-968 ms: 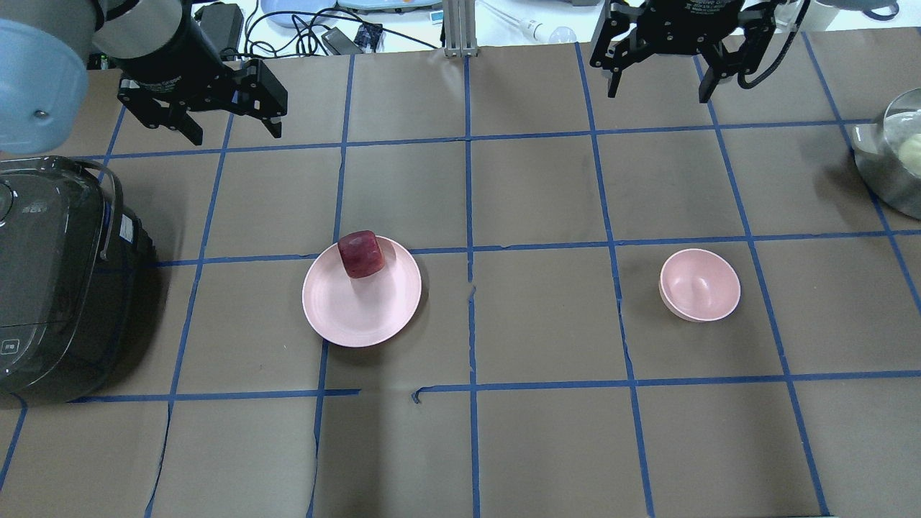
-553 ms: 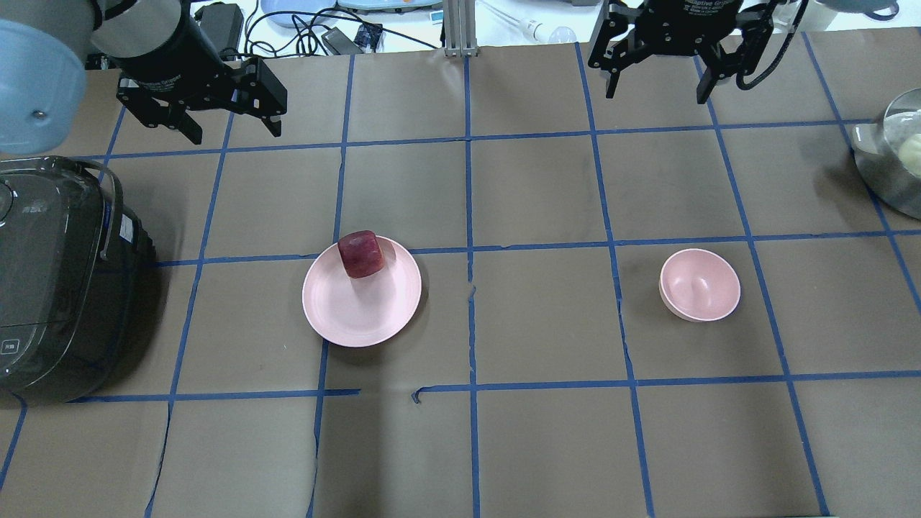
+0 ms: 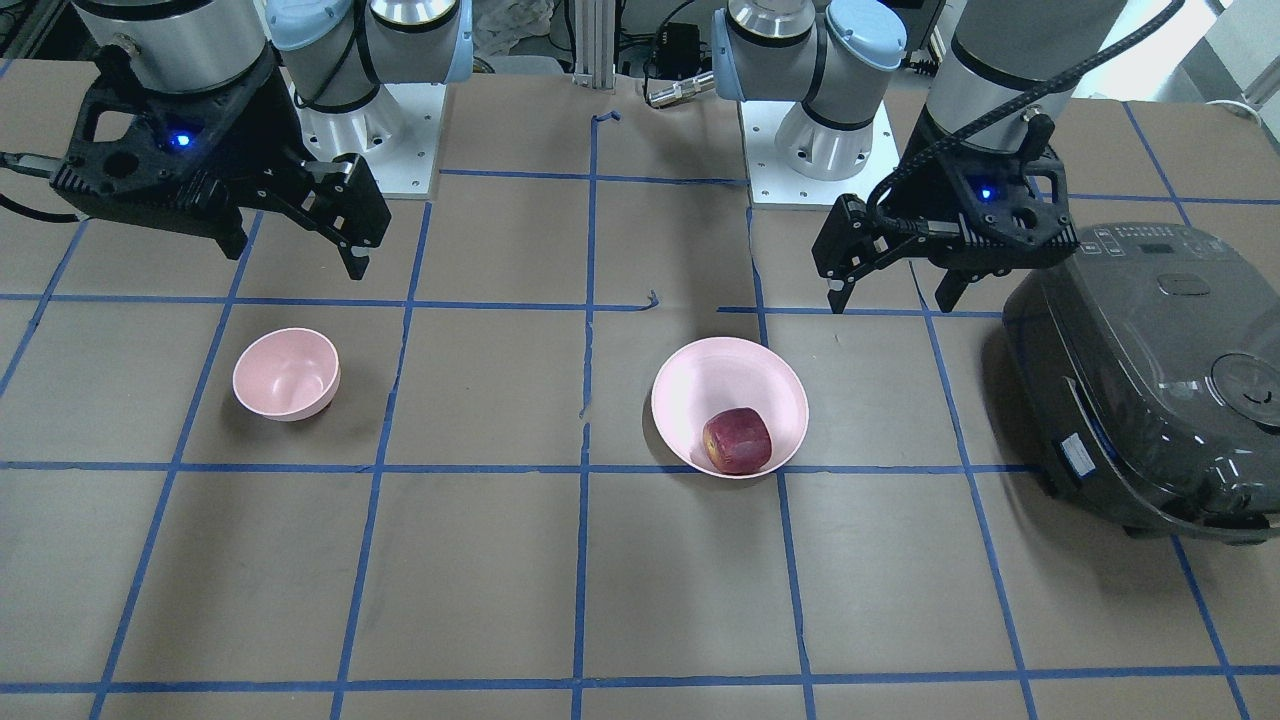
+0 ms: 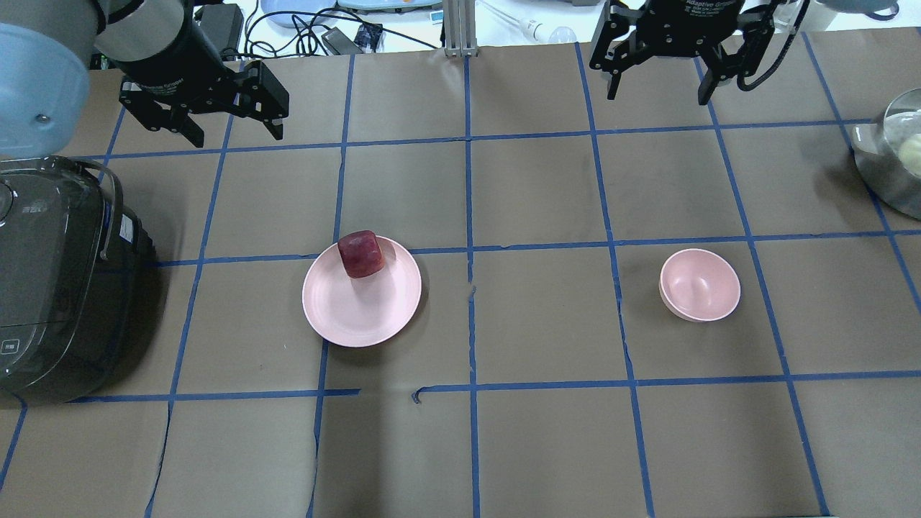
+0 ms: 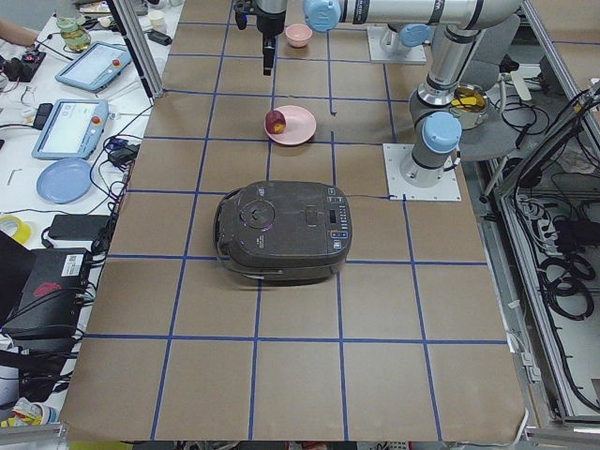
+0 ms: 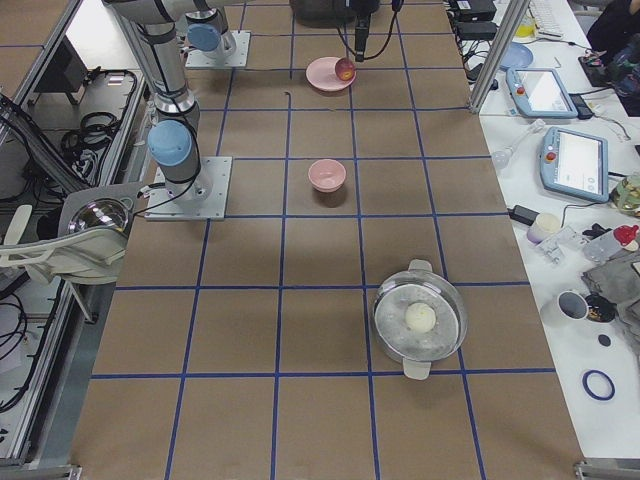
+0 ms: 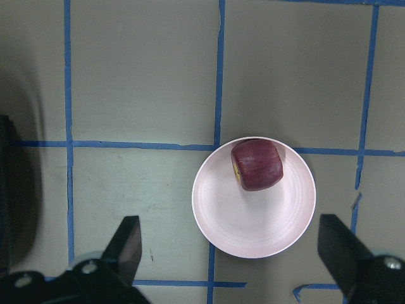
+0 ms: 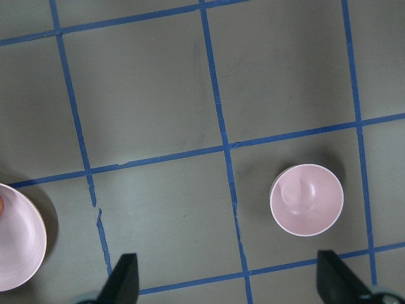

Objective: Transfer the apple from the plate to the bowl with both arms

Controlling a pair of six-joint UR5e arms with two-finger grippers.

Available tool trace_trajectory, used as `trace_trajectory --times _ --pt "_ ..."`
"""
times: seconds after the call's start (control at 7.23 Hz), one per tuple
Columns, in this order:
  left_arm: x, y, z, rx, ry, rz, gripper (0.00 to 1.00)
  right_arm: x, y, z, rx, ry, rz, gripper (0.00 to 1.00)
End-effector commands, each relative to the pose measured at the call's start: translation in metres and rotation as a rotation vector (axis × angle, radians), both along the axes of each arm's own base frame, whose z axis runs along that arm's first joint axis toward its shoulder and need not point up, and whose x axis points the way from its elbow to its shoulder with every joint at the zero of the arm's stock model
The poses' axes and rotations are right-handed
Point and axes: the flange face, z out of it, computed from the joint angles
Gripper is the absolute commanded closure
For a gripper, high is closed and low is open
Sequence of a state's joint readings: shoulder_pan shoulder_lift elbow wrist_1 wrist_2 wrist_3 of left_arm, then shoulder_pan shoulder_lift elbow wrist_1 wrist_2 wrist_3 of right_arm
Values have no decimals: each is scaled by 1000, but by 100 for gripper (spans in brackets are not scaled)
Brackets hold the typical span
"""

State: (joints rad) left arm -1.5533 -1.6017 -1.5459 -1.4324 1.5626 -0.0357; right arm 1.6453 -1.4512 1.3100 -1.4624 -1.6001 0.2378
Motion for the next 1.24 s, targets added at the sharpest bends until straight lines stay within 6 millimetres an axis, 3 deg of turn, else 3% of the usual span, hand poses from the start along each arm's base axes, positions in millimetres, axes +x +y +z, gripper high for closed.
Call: trace_trajectory --times 0.0,0.41,1.11 --pt "1 4 4 -1 -4 1 0 0 0 0 4 0 -1 0" --pt "0 -3 -7 16 0 -1 0 1 3 -5 15 -4 2 0" --pt "0 5 3 2 -4 -1 0 0 4 -9 21 8 1 0"
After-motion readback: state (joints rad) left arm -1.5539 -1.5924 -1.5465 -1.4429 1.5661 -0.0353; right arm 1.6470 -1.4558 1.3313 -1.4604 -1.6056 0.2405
